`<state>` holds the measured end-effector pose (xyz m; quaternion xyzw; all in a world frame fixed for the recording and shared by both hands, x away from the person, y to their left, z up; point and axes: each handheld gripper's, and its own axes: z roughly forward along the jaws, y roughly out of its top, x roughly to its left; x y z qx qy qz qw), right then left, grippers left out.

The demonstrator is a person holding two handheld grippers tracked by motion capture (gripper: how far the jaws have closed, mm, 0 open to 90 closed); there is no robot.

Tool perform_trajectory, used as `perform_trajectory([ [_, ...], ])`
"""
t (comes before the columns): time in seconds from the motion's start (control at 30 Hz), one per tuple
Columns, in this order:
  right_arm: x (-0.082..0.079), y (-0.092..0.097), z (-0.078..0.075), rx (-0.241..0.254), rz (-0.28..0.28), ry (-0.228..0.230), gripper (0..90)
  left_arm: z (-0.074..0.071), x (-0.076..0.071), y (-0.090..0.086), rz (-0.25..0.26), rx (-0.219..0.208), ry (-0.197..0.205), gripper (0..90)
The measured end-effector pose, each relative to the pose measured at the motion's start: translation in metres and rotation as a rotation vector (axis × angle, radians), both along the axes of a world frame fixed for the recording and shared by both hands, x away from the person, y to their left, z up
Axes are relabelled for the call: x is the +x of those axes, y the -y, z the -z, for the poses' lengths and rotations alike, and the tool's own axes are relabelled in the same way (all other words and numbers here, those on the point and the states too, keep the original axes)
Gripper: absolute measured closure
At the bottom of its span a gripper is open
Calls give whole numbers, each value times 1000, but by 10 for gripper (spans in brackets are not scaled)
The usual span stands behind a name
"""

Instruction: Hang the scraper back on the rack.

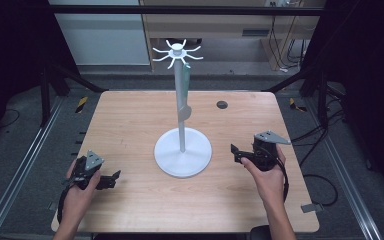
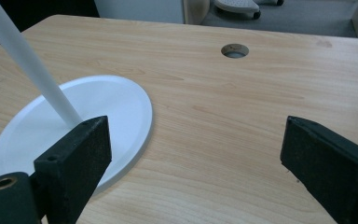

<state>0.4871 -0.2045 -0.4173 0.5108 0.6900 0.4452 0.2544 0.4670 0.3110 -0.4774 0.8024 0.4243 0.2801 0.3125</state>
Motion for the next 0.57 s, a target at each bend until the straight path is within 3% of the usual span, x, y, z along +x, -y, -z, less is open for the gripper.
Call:
perform_trajectory([
  [0.07,1,1,6,19,4,-7,88,0,0,0,0,0,0,29],
  [0.57,3,-3,45,-25,3,-105,155,0,1,3,10,2,1,29],
])
